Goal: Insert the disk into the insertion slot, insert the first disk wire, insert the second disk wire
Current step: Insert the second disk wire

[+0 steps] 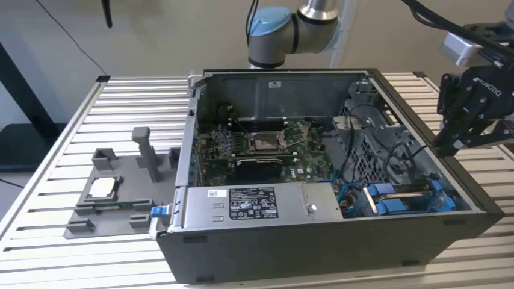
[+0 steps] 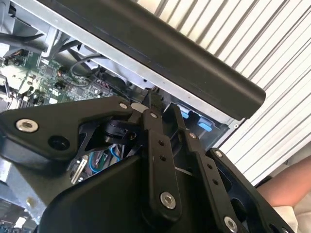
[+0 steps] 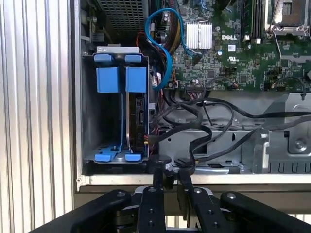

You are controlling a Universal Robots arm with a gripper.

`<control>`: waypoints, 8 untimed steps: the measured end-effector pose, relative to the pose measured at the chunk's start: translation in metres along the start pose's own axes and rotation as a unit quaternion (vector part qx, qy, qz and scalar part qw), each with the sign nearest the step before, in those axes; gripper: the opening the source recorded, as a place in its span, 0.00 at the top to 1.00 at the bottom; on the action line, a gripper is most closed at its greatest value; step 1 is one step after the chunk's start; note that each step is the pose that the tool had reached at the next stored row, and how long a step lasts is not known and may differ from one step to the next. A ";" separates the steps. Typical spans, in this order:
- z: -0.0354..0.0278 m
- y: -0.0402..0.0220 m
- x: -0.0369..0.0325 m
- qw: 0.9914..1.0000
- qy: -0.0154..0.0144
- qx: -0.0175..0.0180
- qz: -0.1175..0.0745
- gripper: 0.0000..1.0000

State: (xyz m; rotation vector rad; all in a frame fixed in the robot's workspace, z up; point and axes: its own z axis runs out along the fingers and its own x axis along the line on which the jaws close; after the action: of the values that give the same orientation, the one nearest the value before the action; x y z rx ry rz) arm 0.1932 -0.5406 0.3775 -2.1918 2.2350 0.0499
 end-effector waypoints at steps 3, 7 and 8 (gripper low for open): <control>0.0019 -0.0010 -0.0008 1.000 0.000 -0.006 0.000 0.73; 0.0021 -0.0011 -0.0009 1.000 0.000 -0.008 0.000 0.75; 0.0021 -0.0012 -0.0009 1.000 0.000 -0.008 0.000 0.82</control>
State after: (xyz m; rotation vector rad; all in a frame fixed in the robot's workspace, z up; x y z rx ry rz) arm 0.1943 -0.5396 0.3754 -2.1993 2.2432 0.0680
